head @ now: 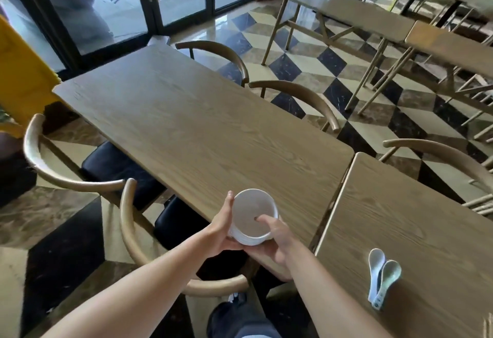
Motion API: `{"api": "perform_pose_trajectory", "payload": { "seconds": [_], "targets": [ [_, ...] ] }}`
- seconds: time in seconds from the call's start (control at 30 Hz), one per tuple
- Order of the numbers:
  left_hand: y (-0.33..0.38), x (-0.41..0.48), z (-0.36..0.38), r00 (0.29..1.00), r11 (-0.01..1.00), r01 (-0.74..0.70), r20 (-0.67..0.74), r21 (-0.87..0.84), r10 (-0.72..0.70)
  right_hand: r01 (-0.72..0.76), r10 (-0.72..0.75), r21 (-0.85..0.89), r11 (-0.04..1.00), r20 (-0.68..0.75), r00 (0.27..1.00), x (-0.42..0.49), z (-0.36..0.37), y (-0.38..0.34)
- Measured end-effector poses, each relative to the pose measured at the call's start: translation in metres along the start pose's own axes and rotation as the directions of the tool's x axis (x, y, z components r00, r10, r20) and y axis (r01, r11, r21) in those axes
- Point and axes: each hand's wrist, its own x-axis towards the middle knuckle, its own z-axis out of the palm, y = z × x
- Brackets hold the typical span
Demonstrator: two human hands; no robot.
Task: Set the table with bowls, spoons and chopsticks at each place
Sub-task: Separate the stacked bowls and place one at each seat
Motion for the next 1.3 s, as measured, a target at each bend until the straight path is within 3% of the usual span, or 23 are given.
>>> {"api": "perform_pose_trajectory", "payload": {
  "seconds": [0.37,0.47,0.77,0.97,1.3],
  "targets": [
    [0.100,0.087,-0.018,0.990,0.998,0.021,-0.140,0.057,-0.013,-0.059,0.059,0.016,0.998,-0.024,0.998,0.102,0.055,-0.064],
    [0.128,0.102,-0.032,0.987,0.989,0.031,-0.161,0.144,-0.007,-0.081,0.082,0.026,0.996,-0.039,0.996,0.118,0.079,-0.079],
    [0.250,0.177,-0.109,0.997,0.977,-0.010,-0.069,0.212,0.026,-0.035,0.042,0.068,0.997,-0.113,0.993,0.205,0.194,-0.132],
    [0.325,0.231,-0.150,0.992,0.983,-0.052,-0.102,0.177,0.071,0.000,0.005,0.050,0.999,-0.102,0.995,0.266,0.261,-0.172],
    [0.348,0.256,-0.174,0.996,0.984,-0.066,-0.050,0.164,0.076,0.012,-0.016,-0.033,0.999,-0.149,0.989,0.297,0.284,-0.187]
  ]
}}
